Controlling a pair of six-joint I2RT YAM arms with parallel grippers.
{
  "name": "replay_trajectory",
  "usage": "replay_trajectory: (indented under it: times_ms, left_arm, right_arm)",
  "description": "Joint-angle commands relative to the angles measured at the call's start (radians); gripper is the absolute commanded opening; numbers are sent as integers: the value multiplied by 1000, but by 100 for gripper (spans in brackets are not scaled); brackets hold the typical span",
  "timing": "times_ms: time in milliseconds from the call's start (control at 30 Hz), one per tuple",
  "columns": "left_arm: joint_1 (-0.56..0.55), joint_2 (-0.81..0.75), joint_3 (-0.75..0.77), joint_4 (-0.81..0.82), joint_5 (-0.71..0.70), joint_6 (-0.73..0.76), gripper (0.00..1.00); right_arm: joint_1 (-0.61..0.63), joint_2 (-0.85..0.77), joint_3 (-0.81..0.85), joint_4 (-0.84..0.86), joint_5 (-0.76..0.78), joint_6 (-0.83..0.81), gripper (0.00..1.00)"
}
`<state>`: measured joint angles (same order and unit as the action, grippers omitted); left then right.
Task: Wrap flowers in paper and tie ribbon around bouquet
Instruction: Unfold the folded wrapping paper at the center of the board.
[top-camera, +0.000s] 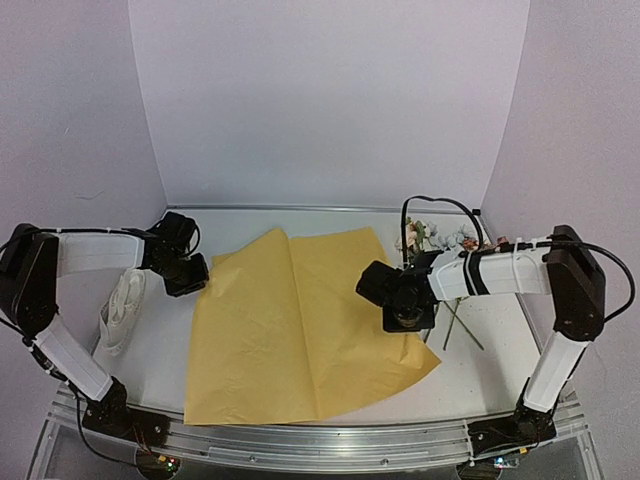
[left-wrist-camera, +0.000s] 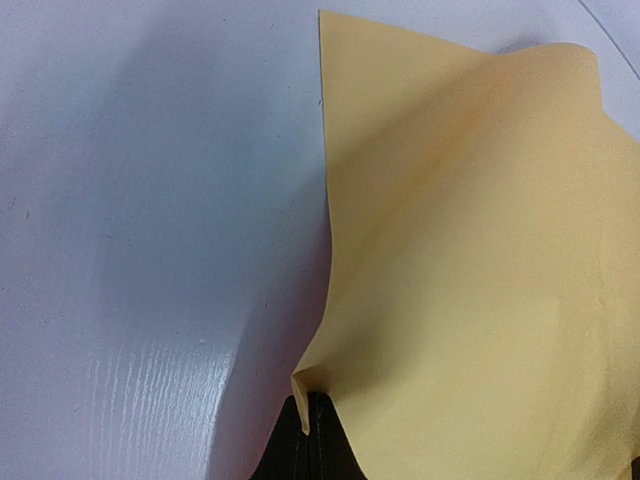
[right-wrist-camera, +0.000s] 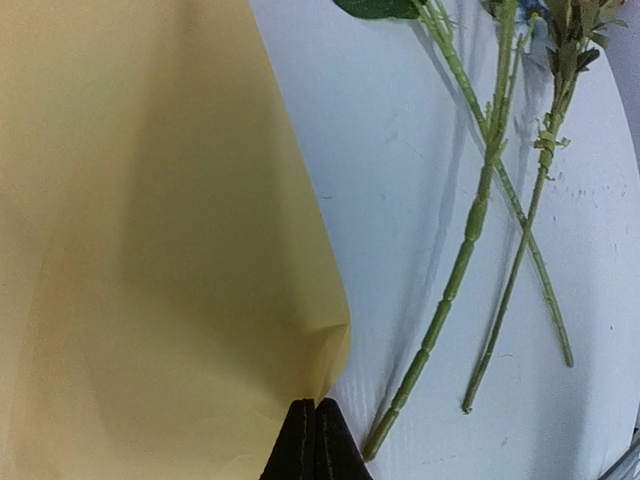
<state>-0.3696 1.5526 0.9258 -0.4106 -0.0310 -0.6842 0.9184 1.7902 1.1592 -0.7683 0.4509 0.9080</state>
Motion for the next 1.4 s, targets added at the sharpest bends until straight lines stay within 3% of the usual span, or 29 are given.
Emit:
replay_trajectory:
  times_ms: [0,300,500,767,867,1033,1367]
  left_arm:
    - [12,52,110,23,-24,9,0]
    - [11,30,354,-85,8,102,0]
    - [12,11,304,-108,28,105,0]
    - [51,211,247,-41,51,86,0]
    - [64,302,278,-25,108,86,0]
    - [74,382,336,-43,87,91,0]
    - [85,348,372,-75,110,117,0]
  right_arm:
    - [-7,-117,-52,-37,98,53,0]
    - [-8,-202,17,-49,127,-31,0]
    - [-7,-190,17,-55,93,-13,0]
    - [-8,-17,58,-56,7,51,0]
    - [-9,19,72,-47,-25,68,0]
    - [-9,47,93,-40,-62,70,0]
    - [-9,11,38,-11,-67,67,0]
